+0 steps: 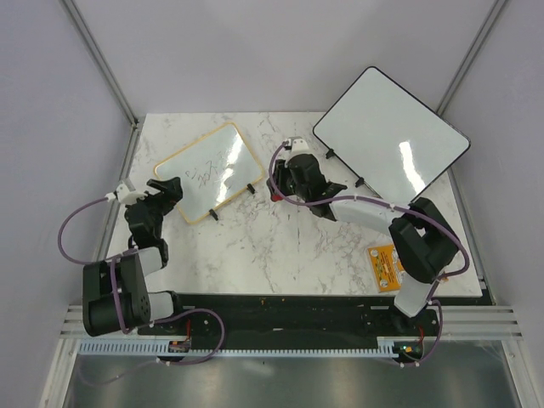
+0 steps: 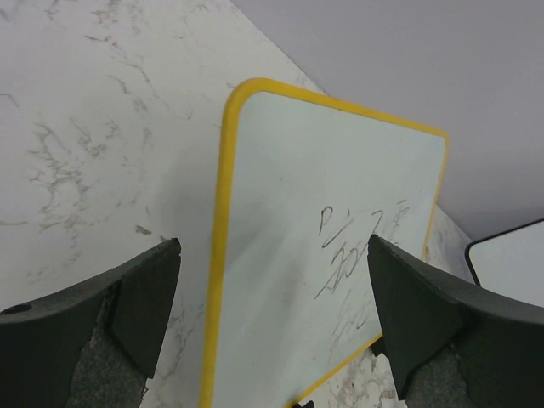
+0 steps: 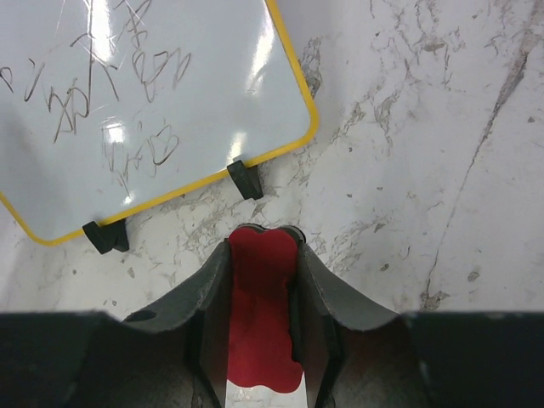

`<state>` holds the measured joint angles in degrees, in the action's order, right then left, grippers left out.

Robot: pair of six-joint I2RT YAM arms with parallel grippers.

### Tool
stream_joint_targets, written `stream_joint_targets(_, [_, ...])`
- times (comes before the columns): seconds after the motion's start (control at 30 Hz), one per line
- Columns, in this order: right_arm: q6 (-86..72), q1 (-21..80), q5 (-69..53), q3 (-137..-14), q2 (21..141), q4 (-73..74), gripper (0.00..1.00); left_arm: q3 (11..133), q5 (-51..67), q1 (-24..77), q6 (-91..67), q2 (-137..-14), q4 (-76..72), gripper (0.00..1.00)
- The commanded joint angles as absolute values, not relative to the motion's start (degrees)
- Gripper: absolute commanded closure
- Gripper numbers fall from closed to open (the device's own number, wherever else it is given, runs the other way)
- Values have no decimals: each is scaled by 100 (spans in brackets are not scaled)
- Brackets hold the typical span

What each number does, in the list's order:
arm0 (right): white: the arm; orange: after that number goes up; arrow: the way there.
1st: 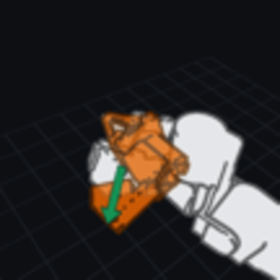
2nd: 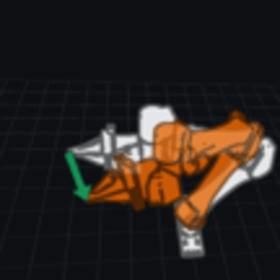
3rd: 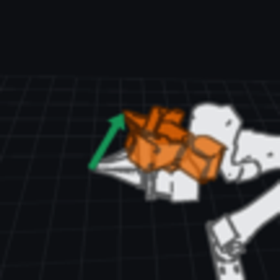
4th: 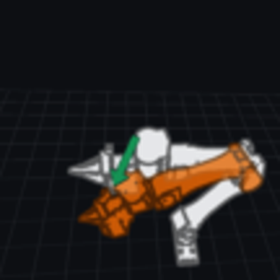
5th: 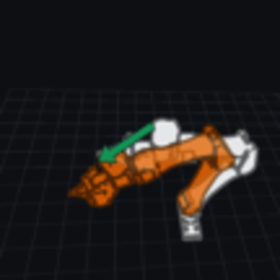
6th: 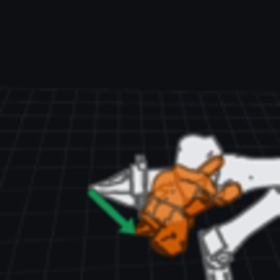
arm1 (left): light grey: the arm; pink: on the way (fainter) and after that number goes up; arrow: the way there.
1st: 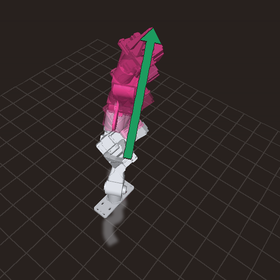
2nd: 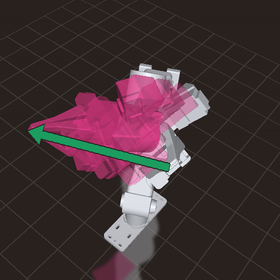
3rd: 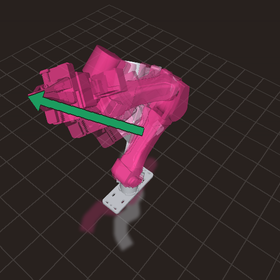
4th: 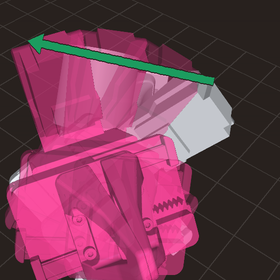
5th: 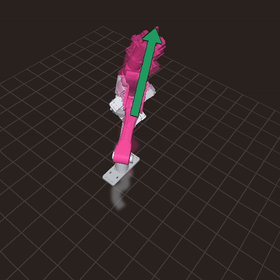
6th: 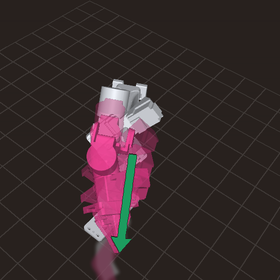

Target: Erase the whiteboard

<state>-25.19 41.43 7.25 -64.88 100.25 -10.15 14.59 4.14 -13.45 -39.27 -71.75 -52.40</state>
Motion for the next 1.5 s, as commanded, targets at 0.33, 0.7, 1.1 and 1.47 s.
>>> stream_joint_targets(0.33, [-2418, 4122, 62, -6847, 10661, -2056, 100, 1635, 2161, -1784, -4719, -9245, -8882, 12])
stream_joint_targets(0.7, [-1978, 4131, 9, -7119, 11100, -2935, 100, 1758, 2602, -1916, -4834, -9835, -9527, 34])
stream_joint_targets(1.1, [-1855, 4166, -115, -8427, 12251, -3120, 100, 1688, 2646, -1951, -4860, -9949, -9527, 61])
stream_joint_targets(1.47, [-1292, 4544, 518, -9157, 12884, -2594, 100, 1723, 2847, -1951, -4860, -10028, -9527, 85])
